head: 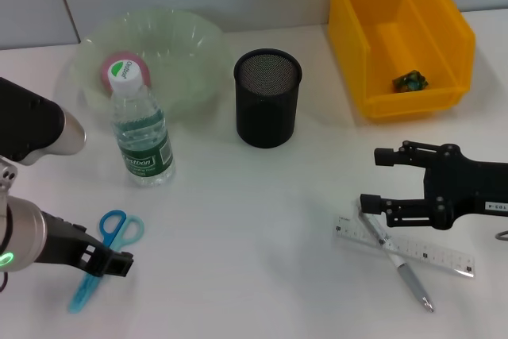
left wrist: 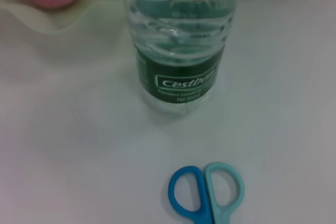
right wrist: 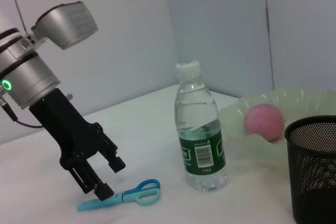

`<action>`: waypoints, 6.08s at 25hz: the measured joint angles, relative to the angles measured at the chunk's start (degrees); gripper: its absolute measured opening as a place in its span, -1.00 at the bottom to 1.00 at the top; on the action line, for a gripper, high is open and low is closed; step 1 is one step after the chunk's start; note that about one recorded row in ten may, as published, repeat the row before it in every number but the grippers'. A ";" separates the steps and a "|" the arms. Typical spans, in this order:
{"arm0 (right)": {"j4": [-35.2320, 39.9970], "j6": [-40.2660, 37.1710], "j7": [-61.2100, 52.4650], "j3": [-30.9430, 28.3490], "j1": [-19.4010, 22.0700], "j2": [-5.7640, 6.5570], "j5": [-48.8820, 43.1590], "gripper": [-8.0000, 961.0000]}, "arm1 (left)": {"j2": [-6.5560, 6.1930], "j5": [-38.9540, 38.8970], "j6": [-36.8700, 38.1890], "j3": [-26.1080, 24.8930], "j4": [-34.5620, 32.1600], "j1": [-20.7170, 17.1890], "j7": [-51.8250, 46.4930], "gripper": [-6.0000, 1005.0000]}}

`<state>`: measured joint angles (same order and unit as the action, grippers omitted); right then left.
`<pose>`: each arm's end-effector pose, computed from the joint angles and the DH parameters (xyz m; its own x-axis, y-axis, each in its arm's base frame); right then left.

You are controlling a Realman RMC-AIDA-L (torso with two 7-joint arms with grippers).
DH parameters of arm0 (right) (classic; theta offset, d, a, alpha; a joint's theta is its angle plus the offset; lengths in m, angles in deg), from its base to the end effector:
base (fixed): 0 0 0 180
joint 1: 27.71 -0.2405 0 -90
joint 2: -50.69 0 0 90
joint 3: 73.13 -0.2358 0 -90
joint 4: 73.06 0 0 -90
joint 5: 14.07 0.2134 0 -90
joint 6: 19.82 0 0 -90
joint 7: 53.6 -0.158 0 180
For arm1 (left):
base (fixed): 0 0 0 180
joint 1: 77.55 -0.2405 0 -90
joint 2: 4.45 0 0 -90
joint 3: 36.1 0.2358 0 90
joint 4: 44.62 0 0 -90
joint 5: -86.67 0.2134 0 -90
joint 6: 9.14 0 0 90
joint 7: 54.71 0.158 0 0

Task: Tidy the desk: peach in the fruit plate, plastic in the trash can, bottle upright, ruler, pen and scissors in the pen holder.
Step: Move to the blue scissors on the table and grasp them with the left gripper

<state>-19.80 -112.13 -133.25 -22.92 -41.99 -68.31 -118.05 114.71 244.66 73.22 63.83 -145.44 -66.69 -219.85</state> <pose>0.2672 0.2826 0.0285 0.8127 -0.2850 -0.5083 -0.4425 -0.8694 -0.2200 -0.1920 0.2848 -0.0117 0.6602 0.7433 -0.1081 0.5529 -0.5783 -0.5999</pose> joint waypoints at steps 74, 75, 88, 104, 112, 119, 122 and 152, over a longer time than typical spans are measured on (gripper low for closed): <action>0.18 -0.59 0.02 -0.21 0.50 0.03 -0.62 0.73 | 0.02 -0.03 2.57 -0.98 14.15 11.05 0.08 0.36; 0.18 -0.60 0.02 -0.21 0.54 0.02 -0.62 0.73 | 0.02 -0.02 2.58 -0.95 14.16 11.06 0.08 0.33; 0.18 -0.59 0.02 -0.21 0.57 0.00 -0.61 0.73 | 0.02 -0.13 2.71 -1.26 14.70 11.71 0.09 0.13; 0.06 -0.59 0.02 -0.21 0.60 0.00 -0.61 0.74 | 0.02 -0.16 2.92 -1.31 16.07 12.75 0.09 0.03; -0.04 -0.59 0.02 -0.21 0.68 0.09 -0.61 0.73 | 0.02 -0.21 2.98 -1.23 16.18 12.87 0.08 0.01; -0.04 -0.59 0.02 -0.21 0.76 0.09 -0.65 0.73 | 0.02 -0.20 3.02 -1.07 16.19 12.96 0.08 0.00; 0.11 -0.59 0.02 -0.20 0.83 0.09 -0.67 0.73 | 0.02 -0.22 3.07 -1.04 16.19 13.10 0.09 -0.01; 0.18 -0.59 0.02 -0.24 1.25 0.09 -0.70 0.73 | 0.01 -0.06 3.13 0.22 16.73 13.96 0.10 -0.20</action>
<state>-19.63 -112.71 -133.23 -23.16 -40.74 -68.23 -118.75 114.72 244.60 76.35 64.05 -128.71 -52.73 -219.76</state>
